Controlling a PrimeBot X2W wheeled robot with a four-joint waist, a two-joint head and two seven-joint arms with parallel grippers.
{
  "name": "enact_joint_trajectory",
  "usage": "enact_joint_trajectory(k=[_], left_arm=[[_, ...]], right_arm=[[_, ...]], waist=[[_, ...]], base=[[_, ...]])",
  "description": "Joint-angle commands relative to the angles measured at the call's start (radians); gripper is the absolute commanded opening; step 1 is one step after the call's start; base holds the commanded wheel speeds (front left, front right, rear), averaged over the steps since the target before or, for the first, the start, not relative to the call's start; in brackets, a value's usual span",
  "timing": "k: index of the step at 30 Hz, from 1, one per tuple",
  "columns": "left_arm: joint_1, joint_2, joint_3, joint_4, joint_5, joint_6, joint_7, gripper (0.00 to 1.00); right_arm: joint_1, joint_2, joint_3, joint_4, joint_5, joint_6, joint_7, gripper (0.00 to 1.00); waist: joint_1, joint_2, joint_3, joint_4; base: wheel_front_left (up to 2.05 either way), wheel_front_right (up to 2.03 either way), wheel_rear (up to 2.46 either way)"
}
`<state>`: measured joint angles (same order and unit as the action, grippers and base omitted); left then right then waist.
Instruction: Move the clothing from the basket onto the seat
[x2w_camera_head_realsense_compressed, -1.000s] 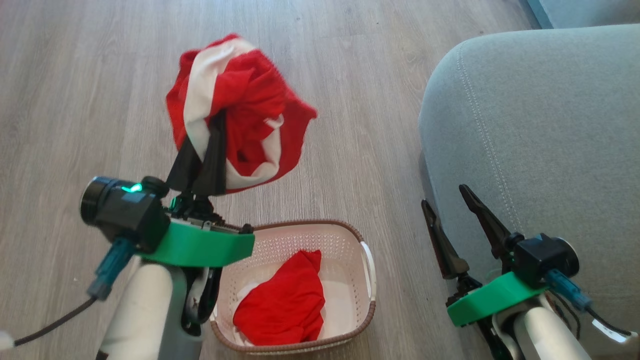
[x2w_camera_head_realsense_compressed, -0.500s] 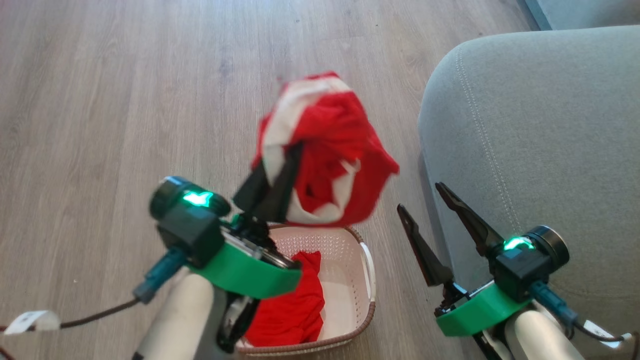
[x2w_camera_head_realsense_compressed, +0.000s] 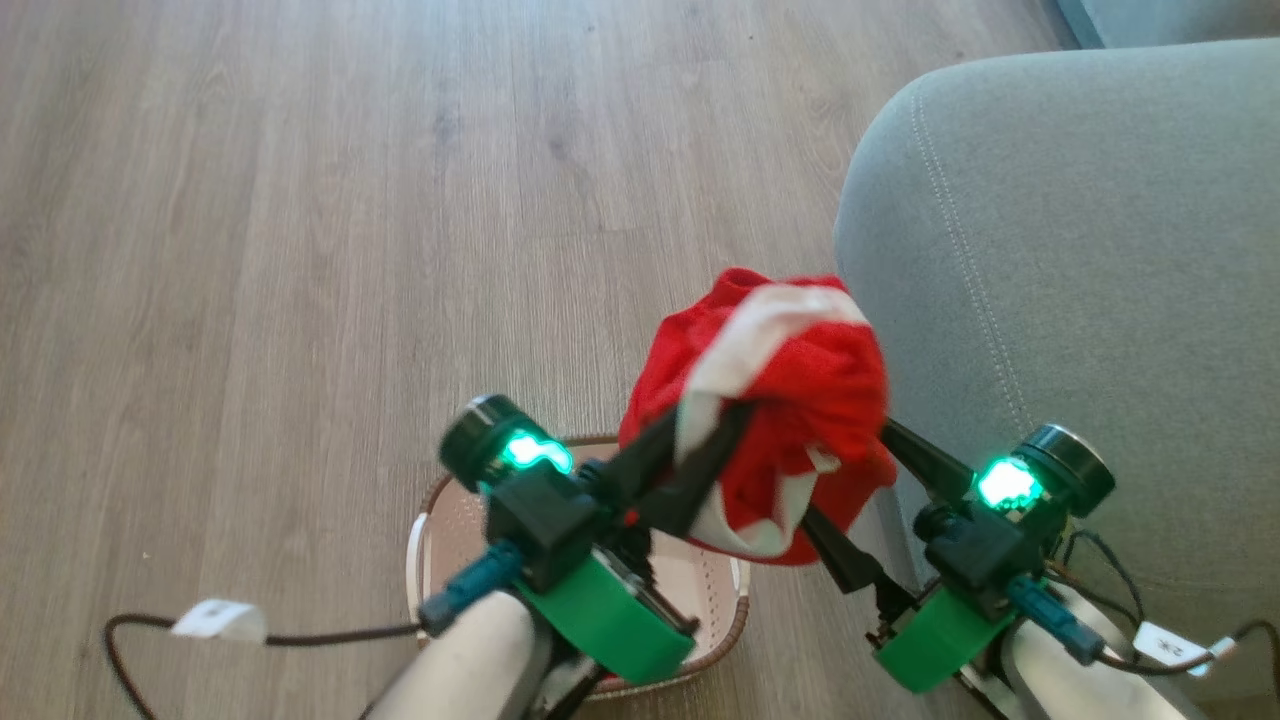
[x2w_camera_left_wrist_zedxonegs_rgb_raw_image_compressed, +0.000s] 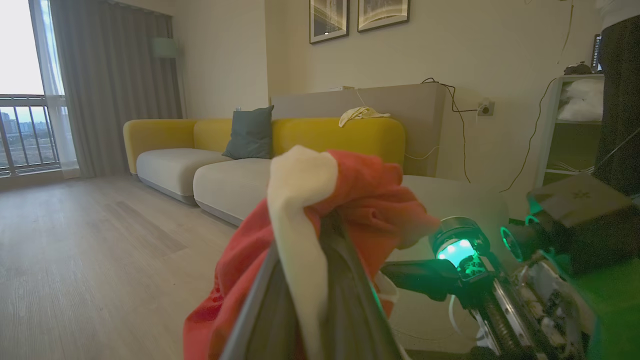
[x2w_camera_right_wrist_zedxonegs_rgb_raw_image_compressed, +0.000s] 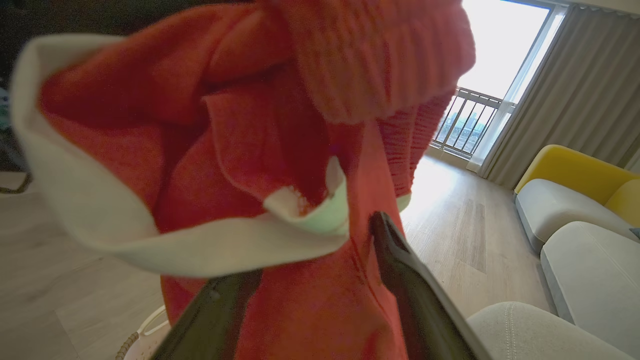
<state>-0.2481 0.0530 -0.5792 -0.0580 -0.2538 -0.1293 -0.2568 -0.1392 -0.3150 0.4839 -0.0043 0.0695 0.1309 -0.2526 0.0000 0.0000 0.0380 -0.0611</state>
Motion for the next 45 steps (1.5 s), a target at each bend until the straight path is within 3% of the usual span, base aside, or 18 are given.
enact_joint_trajectory(k=[1,8,15,16,17,27,28,29,45], left_arm=[[-0.07,0.007,-0.001,-0.036,-0.002,-0.001,-0.005,0.0],[-0.118,0.052,-0.122,-0.02,-0.053,-0.001,-0.005,0.0],[-0.135,0.053,-0.153,0.014,-0.083,-0.001,-0.005,0.0],[-0.135,0.052,-0.153,0.019,-0.086,-0.001,-0.005,0.0],[-0.135,0.051,-0.152,0.023,-0.088,-0.001,-0.005,0.0],[-0.13,0.053,-0.146,0.043,-0.093,-0.001,-0.005,0.0],[-0.127,0.052,-0.138,0.042,-0.087,-0.001,-0.005,0.39],[-0.122,0.052,-0.136,0.048,-0.087,-0.001,-0.005,1.0],[-0.023,0.064,-0.04,0.104,-0.009,-0.001,-0.005,1.0]], right_arm=[[-0.047,-0.024,0.026,-0.018,-0.019,0.0,-0.009,1.0],[-0.129,-0.045,0.105,0.011,-0.045,0.0,-0.009,1.0],[-0.153,0.002,0.123,0.027,-0.046,0.0,-0.009,1.0],[-0.151,0.014,0.118,0.029,-0.041,0.0,-0.009,0.41],[-0.148,0.026,0.112,0.027,-0.035,0.0,-0.009,0.0],[-0.109,0.095,0.05,0.0,0.001,0.0,-0.009,0.0],[-0.107,0.097,0.044,-0.003,0.001,0.0,-0.009,0.0],[-0.104,0.1,0.036,-0.005,0.001,0.0,-0.009,0.0],[-0.055,0.111,-0.175,-0.009,-0.006,0.0,-0.009,0.0]], waist=[[0.0,0.0,0.007,0.002],[0.0,0.0,0.019,0.011],[0.0,0.0,0.021,0.023],[0.0,0.0,0.021,0.024],[0.0,0.0,0.021,0.026],[0.0,0.0,0.015,0.034],[0.0,0.0,0.013,0.033],[0.0,0.0,0.011,0.033],[0.0,0.0,-0.008,0.035]], base=[[0.0,0.0,0.0],[0.0,0.0,0.0],[0.0,0.0,0.0],[0.0,0.0,0.0],[0.0,0.0,0.0],[0.0,0.0,0.0],[0.0,0.0,0.0],[0.0,0.0,0.0],[0.0,0.0,0.0]])
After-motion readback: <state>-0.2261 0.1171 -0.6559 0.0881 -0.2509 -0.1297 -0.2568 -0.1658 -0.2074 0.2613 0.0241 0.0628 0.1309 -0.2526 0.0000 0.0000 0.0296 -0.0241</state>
